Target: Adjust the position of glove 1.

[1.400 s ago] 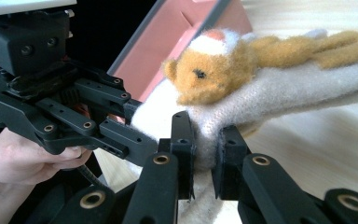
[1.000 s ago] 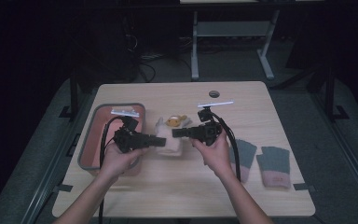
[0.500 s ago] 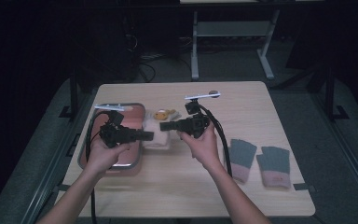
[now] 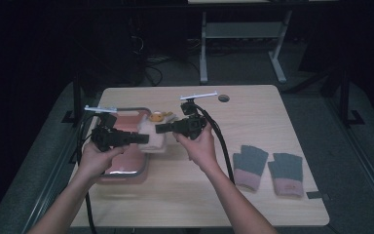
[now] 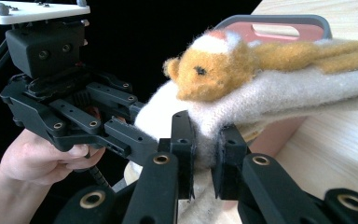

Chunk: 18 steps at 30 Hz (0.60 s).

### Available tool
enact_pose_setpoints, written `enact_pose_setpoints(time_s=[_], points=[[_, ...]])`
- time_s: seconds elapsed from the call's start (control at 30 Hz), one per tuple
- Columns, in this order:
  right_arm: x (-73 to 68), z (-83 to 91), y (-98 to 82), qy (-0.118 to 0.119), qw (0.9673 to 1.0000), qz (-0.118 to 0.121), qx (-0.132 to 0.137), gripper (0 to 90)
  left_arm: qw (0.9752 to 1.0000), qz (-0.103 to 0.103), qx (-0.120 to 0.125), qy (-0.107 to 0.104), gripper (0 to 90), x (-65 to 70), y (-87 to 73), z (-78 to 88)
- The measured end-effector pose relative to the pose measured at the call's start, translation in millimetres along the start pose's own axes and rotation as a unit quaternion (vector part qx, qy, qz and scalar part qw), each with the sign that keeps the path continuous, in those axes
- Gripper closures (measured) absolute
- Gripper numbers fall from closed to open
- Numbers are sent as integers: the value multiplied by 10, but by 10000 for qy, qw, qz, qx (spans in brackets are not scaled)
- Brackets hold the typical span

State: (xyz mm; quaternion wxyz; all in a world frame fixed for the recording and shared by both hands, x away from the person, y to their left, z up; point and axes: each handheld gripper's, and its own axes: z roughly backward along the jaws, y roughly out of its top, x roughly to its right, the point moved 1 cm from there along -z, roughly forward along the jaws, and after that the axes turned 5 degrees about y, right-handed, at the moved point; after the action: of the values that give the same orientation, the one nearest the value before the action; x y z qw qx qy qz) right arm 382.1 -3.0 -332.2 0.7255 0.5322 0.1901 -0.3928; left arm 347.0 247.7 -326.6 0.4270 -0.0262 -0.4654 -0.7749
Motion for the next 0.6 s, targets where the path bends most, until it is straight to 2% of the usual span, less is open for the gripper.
enact_pose_setpoints(time_s=[0.23,0.37,0.6], points=[[-36,-137,79,71,9999,-25,-70,807,9999,51,46,75,724,-91,-13,119],[-55,-245,116,84,9999,39,-131,807,9999,109,59,108,724,-155,-35,184],[-51,-436,148,231,9995,-76,-194,807,9997,142,53,206,724,-261,-87,285]])
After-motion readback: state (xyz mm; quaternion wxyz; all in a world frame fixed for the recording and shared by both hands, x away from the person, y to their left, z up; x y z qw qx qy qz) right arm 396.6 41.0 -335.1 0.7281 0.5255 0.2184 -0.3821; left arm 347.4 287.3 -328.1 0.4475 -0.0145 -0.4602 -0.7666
